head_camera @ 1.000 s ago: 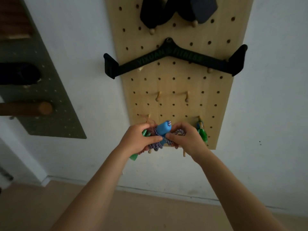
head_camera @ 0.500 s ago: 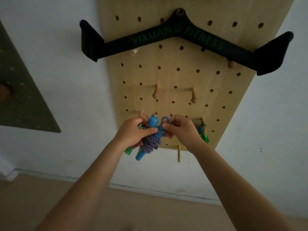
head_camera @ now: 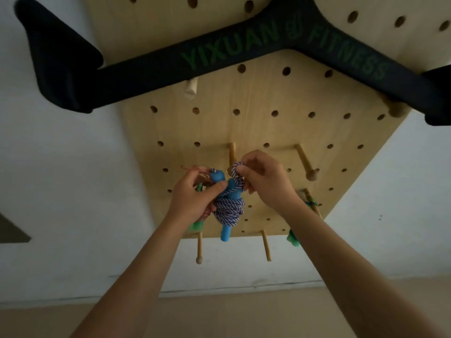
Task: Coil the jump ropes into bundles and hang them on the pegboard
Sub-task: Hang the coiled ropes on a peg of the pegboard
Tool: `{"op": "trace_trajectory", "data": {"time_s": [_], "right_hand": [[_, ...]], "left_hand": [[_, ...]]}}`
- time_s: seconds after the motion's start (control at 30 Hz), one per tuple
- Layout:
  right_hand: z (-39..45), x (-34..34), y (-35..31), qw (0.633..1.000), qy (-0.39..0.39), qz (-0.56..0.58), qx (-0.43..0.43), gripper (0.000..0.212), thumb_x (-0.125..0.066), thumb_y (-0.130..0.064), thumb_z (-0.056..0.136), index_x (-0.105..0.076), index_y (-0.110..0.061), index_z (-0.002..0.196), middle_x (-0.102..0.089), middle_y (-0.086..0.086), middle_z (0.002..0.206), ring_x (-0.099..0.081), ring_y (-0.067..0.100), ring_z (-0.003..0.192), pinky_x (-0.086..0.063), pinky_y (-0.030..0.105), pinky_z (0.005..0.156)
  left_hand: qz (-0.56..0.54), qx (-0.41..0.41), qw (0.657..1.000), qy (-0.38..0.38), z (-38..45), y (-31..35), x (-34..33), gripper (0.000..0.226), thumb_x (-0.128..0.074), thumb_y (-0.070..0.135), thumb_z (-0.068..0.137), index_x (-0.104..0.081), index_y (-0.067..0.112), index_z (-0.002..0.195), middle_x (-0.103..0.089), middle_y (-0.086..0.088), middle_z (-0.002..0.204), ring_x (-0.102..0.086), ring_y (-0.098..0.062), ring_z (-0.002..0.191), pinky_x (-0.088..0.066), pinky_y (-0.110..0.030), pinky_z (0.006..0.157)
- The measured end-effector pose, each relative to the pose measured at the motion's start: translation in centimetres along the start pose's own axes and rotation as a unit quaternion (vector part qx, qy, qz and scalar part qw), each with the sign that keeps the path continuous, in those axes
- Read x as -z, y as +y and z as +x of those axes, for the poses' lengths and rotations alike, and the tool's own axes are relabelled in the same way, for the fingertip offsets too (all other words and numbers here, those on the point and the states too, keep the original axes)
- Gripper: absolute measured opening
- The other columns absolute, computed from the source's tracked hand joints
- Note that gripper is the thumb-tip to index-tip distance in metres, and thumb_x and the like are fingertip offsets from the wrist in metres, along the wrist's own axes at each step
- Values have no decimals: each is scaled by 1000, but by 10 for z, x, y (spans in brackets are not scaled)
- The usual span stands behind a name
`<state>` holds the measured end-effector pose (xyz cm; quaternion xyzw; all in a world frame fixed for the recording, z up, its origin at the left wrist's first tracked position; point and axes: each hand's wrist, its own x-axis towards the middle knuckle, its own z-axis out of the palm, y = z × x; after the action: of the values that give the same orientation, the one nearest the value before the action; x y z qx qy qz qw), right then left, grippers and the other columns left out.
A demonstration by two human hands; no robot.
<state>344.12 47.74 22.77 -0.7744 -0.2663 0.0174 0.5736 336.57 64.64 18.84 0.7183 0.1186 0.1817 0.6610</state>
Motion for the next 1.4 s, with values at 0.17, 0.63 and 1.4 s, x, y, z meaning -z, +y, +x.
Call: {"op": "trace_trajectory", "data": {"time_s": [0.17,0.63,1.4], "right_hand": [[12,-2,-4,1000,-24,7,7,8,-69,-15,91,-64,-18,86,-62,-4,71,-56,3,53,-44,17,49],[27,5,-1,994,-30,78,-72,5,-70,-10,88,-68,-6,88,-68,9,77,-63,18,60,-51,28,54],[-18,1,-35,998,-31,38,-36,8,-72,-15,88,-72,-7,90,-68,11,68,-58,11,53,-50,22,55]], "left_hand": [[-19,-20,1000,-3,5,-4,0,28,-85,29,76,-65,36,93,-69,20,88,-73,-12,72,-56,-28,49],[33,15,999,-13,27,-10,1,27,-82,38,78,-62,40,94,-68,16,96,-69,0,74,-50,-15,54],[-54,-31,989,-135,-11,22,13,19,-74,13,87,-77,32,85,-75,-1,79,-68,-20,65,-54,-30,58]]}}
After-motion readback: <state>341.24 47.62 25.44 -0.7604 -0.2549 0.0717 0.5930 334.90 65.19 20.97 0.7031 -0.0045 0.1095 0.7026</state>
